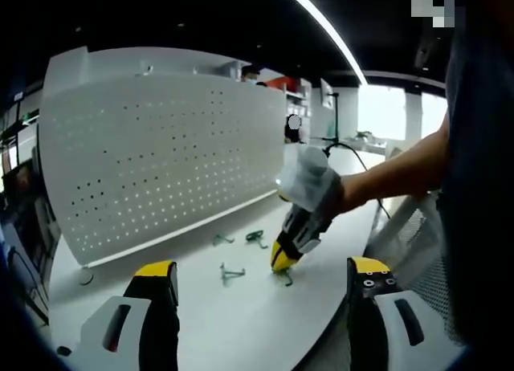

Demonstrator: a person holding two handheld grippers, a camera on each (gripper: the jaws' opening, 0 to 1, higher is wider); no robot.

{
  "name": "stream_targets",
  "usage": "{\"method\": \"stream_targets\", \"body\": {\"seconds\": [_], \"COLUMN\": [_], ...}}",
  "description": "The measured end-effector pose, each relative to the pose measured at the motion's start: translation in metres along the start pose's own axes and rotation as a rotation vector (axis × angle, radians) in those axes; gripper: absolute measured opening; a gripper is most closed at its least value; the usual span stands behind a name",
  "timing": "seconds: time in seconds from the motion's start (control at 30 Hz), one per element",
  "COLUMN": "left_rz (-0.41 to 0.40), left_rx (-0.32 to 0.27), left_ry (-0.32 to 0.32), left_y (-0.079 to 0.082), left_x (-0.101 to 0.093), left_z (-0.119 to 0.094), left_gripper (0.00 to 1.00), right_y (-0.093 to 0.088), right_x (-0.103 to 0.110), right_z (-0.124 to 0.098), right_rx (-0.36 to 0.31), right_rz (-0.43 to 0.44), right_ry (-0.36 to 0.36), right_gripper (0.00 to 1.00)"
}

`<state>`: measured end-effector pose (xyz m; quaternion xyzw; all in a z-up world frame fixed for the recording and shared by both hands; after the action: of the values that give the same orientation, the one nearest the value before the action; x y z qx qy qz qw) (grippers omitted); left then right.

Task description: Insert the hook assembly into the mounting plate slot until the hook locks in place.

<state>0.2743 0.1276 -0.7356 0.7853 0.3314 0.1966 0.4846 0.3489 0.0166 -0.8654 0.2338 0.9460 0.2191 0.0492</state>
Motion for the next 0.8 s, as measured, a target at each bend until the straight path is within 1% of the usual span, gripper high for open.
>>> {"method": "stream_targets", "body": {"seconds": [0.2,0.4,0.8], "left_rz": [0.002,0.001,-0.003], "left_rx": [0.001,-0.002,-0.01], "left_ry": [-0.005,-0.005,0.0], "left_y": [0.0,0.0009,0.0018], "left_x": [-0.0007,-0.0013,-0.0003], "left_z": [0.0006,0.0004,-0.0003], "left_gripper": [0.88,0.88,0.88], "right_y": [-0.0012,-0.0017,-0.0027], "right_x": [-0.0001,0.0014,0.004], "right_z": [-0.0014,-0.0007,0.0003], "right_rx": [0.0,0.003,0.034], "right_rz": [0.006,-0.022,-0.133], "right_ry": [-0.001,-0.007,-0.044], "right_gripper": [0.01,0.02,0.02]}}
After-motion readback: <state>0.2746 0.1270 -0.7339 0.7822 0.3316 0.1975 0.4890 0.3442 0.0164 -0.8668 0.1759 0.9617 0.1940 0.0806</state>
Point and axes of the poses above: the point that each gripper's makers call its tool centre point, and the gripper's own axes: z roughly forward along the fingers, x roughly to its left, y roughly out of its top, the point moved 2 cm from there along -z, roughly backward along the fingers, and after that the axes turned 8 degrees about x, right-handed, at the moved point
